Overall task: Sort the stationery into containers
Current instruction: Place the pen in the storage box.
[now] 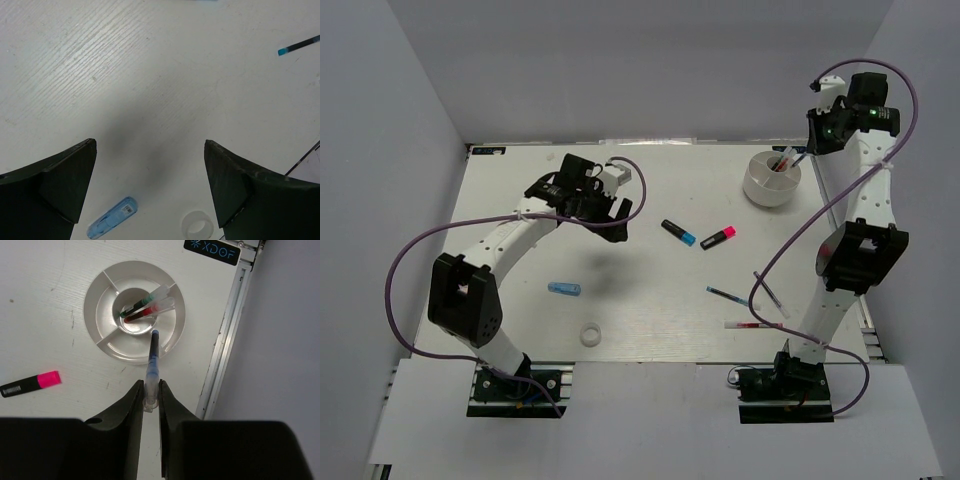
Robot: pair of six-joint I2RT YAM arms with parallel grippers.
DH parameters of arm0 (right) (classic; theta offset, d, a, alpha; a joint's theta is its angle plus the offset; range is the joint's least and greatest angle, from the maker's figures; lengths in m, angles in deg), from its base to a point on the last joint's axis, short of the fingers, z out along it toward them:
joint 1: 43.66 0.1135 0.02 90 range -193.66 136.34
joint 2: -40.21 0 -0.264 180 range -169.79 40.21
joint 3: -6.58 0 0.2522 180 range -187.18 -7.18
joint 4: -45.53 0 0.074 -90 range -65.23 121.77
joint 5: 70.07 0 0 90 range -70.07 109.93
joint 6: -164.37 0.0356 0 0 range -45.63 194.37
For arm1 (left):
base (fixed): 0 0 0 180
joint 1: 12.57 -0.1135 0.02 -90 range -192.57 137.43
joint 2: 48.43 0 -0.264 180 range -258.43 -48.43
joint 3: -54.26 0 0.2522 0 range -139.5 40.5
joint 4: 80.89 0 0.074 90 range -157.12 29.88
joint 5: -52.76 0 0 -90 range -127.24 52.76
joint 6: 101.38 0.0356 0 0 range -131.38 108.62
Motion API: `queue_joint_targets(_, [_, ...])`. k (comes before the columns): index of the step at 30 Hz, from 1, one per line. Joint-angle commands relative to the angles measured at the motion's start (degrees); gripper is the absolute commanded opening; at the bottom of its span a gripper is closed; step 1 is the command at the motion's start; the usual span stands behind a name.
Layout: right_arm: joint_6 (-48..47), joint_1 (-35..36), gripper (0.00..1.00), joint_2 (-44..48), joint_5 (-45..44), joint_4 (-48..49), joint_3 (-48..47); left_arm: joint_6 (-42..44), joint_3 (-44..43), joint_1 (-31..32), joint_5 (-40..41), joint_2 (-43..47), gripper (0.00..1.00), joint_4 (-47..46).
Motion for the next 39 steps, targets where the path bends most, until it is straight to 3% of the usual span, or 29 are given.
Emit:
queue_joint_targets(1, [0.52,-0.51,0.00,0.44,3.01,0.60,-1.47,-0.48,1.45,0.15,-1.84,0.73,0.98,-0.68])
queue_joint_targets(22, [2.98,-0.24,0.00,-5.53,7.94,3.06,-1.91,0.05,1.27,0.15,-4.47,0.55,0.98,-0.42])
queue_joint_targets(26, [3.42,-0.15,0.02,-6.59,8.11,4.29,-1.82,1.45,1.18,0.15,-8.58,1.26,0.98,0.37])
queue_joint_targets(28, [3.86,0.02,0.15,-7.20,9.07,4.03,-2.09,5.99,1.45,0.15,-13.59,1.52,0.98,1.68])
queue_joint_targets(29, [4.03,0.02,0.27,-7.38,9.34,3.94,-2.17,7.33,2.23,1.19,-16.22,2.22,0.98,1.17])
queue_joint_targets(32, [4.56,0.37,0.45,-7.47,9.52,4.03,-2.17,9.72,7.32,1.73,-19.50,7.66,0.98,-4.01])
queue_joint_targets(37, [5.52,0.29,0.55,-5.45,10.74,3.68,-2.52,13.14,7.08,2.78,-20.37,8.12,0.97,-4.65])
queue_joint_targets(39, [7.28,0.46,0.56,-3.79,12.85,3.41,-3.31,14.81,5.76,4.44,-21.78,6.01,0.87,-1.75])
